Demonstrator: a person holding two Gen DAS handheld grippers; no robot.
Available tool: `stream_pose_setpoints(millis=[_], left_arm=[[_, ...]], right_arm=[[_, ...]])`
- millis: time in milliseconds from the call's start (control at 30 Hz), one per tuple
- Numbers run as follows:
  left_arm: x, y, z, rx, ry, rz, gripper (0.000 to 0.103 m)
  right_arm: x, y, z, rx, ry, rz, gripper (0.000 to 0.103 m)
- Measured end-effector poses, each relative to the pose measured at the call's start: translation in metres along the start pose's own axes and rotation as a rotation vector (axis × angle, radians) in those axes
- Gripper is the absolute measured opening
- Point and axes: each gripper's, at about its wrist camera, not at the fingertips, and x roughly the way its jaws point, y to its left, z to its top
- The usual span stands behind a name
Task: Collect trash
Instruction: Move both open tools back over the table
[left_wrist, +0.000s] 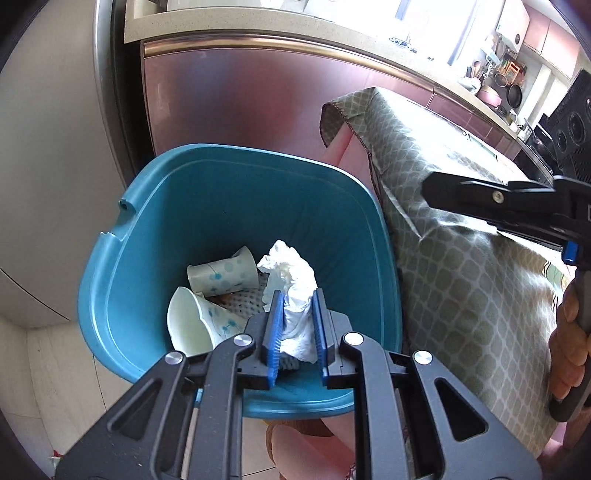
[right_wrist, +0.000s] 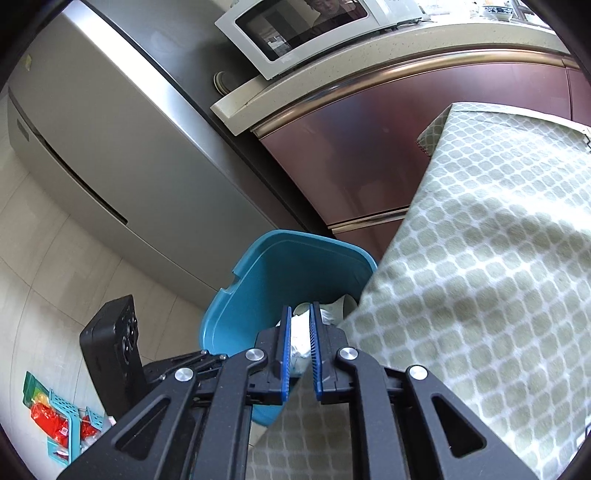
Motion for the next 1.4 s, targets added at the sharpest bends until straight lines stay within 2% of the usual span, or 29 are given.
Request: stream_pose_setpoints(millis=[133, 367, 567, 667, 800, 967, 1200, 1400], left_arm=[[0.0, -0.001, -0.001, 0.002, -0.003, 0.008, 0.022], [-0.012, -0.005, -0.002, 0.004, -0.027, 0.008, 0.022], [-0.044, -0.023, -0.001, 0.04, -0.11, -0.012, 0.024], [-0.064, -0.039, 0.0, 0.068, -0.162, -0.035, 0.025], [-0.083, -0.071, 0.004, 0.12, -0.207, -0.086, 0.028], [-0.09, -0.124, 0.007, 0.201, -0.218, -0.185, 0.03], [-0.079, -0.204, 0.006, 0.295, -0.183, -0.292, 0.033], [-0.053, -0.261, 0.008, 0.333, -0.115, -0.368, 0.033]], right_arm=[[-0.012, -0.004, -0.006, -0.001, -0.001, 0.008, 0.011], [-0.038, -0.007, -0.018, -0.019, -0.017, 0.004, 0.013], [-0.082, -0.012, -0.033, -0.065, -0.079, -0.001, 0.025], [-0.113, -0.022, -0.045, -0.068, -0.123, -0.02, 0.026], [-0.156, -0.043, -0.065, -0.043, -0.183, -0.084, 0.026], [-0.214, -0.082, -0.088, 0.044, -0.273, -0.182, 0.026], [-0.275, -0.137, -0.107, 0.165, -0.38, -0.313, 0.026], [-0.307, -0.181, -0.112, 0.248, -0.428, -0.395, 0.028]])
